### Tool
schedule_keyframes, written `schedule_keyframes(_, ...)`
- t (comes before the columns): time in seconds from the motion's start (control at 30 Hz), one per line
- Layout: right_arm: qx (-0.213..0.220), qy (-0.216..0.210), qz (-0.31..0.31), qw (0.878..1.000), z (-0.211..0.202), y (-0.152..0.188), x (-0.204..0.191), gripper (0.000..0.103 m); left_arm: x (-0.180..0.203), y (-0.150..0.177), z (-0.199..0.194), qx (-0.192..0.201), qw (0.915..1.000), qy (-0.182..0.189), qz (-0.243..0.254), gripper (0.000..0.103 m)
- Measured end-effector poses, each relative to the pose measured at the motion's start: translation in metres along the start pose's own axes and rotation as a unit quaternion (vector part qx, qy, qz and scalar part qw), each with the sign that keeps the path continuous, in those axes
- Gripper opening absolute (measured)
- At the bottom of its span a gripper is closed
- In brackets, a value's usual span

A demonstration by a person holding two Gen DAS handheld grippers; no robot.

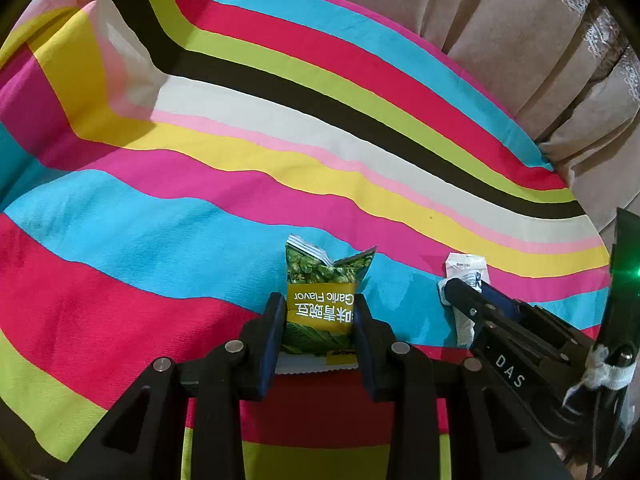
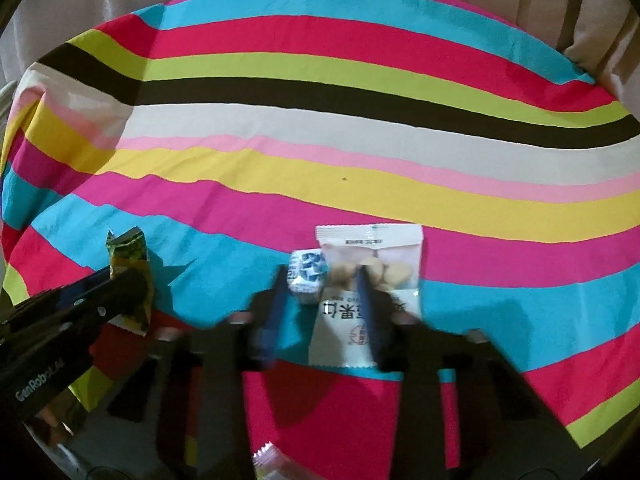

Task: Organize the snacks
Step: 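Grasp the small blue-white cube with the right tool while the left tool holds the green packet, then carry both items over the white box and open both tools to drop them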

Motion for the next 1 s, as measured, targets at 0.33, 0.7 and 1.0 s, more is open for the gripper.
schedule_keyframes(0.33,0.025,-0.005,0.005,1.000,-0.026,0.002,0.005,0.017,0.011,0.004,-0.010,0.018,0.9996,-0.001,0.022,0.034)
schedule_keyframes(0.7,0.040,0.012,0.024,0.999,-0.066,0.011,0.028,0.017,0.044,0.005,-0.028,0.030,0.9977,0.023,0.057,0.034)
schedule_keyframes(1.0,0.039,0.035,0.045,0.998,-0.093,0.032,0.060,0.017,0.083,0.013,-0.045,0.019,0.9946,0.051,0.088,0.034)
Point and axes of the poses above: each gripper's, at about its wrist camera, not at the fingertips, and z roughly the way its jaws point, x to its right, y to its underside, the point moved 1 cm from there along z, roughly the way its jaws point, and after that the axes turned 14 degrees about z, right-handed, at the moved point
